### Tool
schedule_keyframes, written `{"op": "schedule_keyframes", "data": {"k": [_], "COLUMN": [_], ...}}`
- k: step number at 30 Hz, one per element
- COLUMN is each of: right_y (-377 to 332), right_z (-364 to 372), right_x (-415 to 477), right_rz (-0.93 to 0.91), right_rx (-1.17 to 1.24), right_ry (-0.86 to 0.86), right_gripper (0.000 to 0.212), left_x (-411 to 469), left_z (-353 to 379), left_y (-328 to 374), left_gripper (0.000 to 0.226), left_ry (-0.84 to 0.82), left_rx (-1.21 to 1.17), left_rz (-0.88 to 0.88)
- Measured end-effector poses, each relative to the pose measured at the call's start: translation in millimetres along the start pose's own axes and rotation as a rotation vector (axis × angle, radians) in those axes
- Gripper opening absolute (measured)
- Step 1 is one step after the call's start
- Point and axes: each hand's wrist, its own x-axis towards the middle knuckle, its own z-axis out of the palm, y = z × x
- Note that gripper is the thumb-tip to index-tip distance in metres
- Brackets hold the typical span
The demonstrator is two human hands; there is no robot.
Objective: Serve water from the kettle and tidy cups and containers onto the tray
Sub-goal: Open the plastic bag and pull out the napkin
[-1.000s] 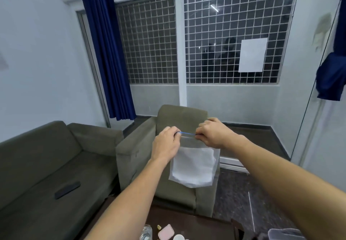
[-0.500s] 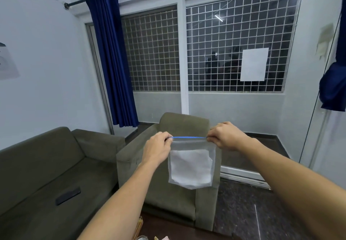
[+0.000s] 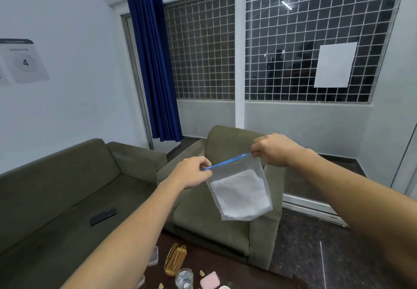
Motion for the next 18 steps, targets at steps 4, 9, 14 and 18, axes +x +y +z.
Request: {"op": "schedule_keyframes", "data": {"k": [4, 9, 14, 18], "right_y": [-22, -62, -116, -168], "right_z": [-6, 4, 32, 45], "right_x": [34, 76, 99, 112], "right_rz": [-0.076, -0.087, 0.305, 0.74], "right_rx": [-0.08, -0.142, 0.196, 0.589], "right_ry": [0.0, -0.033, 0.244, 0.349], "right_gripper": [0.024, 0.025, 0.033, 0.026], "left_x": [10, 27, 43, 52], "left_z": [-1, -3, -12, -9], "left_y": [-4, -29, -72, -102], "left_gripper": [0.043, 0.027, 0.028, 0.027], "left_ry": [-0.056, -0.062, -0.037, -0.053], "left_rx": [-0.054, -0.024, -0.199, -0.521], "left_rz": [0.095, 0.155, 0.066, -0.101]}}
